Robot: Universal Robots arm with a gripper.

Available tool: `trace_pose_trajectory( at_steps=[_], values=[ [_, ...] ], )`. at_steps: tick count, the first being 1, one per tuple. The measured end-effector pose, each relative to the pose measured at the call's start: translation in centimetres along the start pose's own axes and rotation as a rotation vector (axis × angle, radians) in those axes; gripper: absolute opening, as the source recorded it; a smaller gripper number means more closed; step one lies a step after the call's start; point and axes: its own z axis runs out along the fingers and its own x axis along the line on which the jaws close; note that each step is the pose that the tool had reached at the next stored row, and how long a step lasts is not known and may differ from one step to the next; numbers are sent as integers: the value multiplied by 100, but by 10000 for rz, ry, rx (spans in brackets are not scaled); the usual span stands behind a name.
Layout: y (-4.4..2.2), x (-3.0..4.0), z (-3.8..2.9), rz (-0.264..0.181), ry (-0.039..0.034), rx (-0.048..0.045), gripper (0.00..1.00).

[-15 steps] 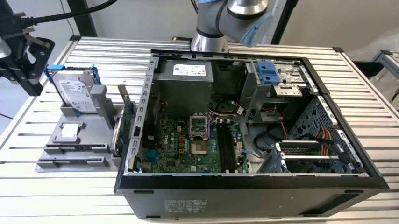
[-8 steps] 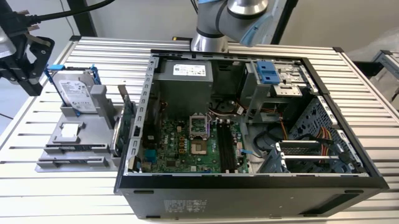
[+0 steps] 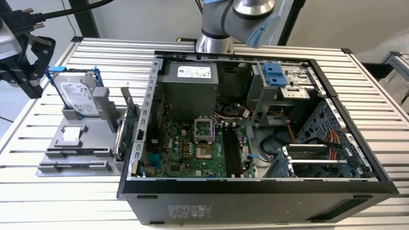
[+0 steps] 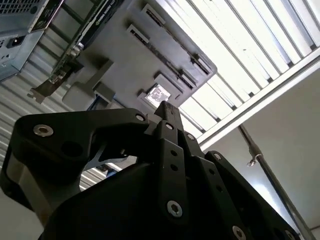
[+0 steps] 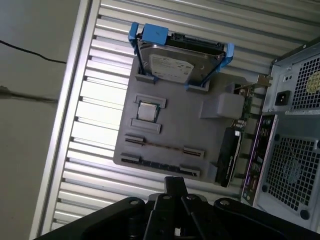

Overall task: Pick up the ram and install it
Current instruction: 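Pick up the ram and move it above insertion slot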

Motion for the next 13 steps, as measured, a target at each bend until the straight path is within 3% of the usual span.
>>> trace_pose_trajectory(
  at_steps=[13],
  values=[
    [0,0,0,-1061,52,-19,0]
  ],
)
